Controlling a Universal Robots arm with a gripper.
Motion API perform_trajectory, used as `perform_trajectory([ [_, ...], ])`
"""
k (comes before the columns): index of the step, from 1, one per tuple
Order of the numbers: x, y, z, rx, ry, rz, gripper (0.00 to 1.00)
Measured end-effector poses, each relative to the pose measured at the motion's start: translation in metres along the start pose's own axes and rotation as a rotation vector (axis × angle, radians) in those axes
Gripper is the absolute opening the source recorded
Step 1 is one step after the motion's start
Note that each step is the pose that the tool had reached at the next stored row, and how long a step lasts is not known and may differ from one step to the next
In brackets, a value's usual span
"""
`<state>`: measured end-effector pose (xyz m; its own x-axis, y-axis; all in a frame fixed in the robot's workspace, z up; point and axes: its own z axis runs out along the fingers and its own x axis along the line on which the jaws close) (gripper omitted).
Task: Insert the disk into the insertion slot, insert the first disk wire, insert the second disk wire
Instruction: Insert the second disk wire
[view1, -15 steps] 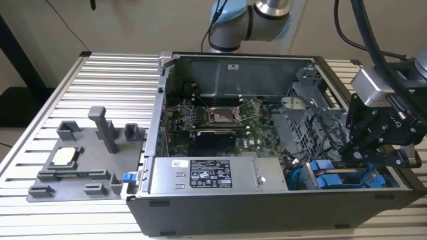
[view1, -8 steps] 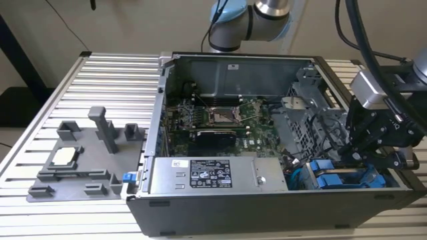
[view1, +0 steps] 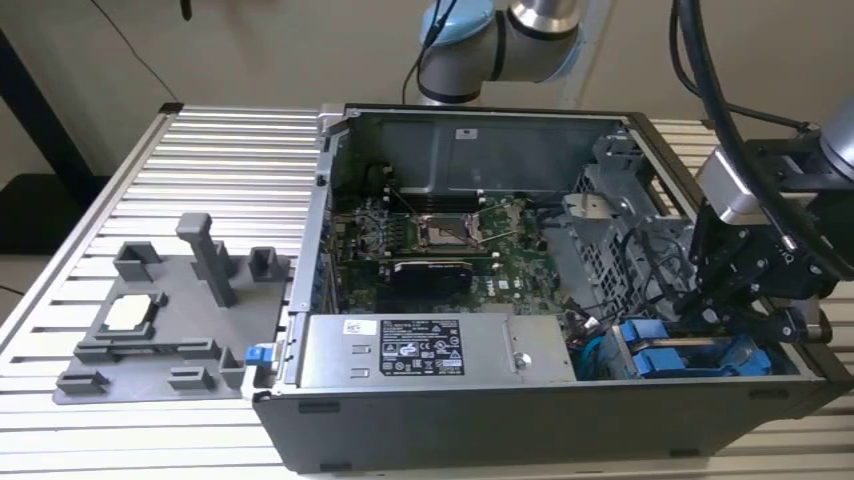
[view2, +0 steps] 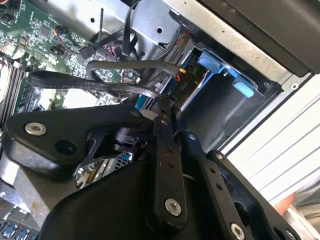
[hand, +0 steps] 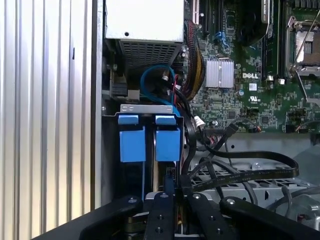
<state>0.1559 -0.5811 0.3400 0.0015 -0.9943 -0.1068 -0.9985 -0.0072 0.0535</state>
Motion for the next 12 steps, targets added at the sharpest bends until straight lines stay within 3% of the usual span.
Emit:
perform_trajectory([
  [9, 0.0005, -0.0002, 0.0040, 0.0006, -0.0003, 0.005, 0.16],
  [11, 0.0005, -0.0002, 0.0041, 0.0005, -0.0003, 0.005, 0.18],
  [12, 0.0005, -0.0002, 0.0041, 0.0005, -0.0002, 0.005, 0.24],
])
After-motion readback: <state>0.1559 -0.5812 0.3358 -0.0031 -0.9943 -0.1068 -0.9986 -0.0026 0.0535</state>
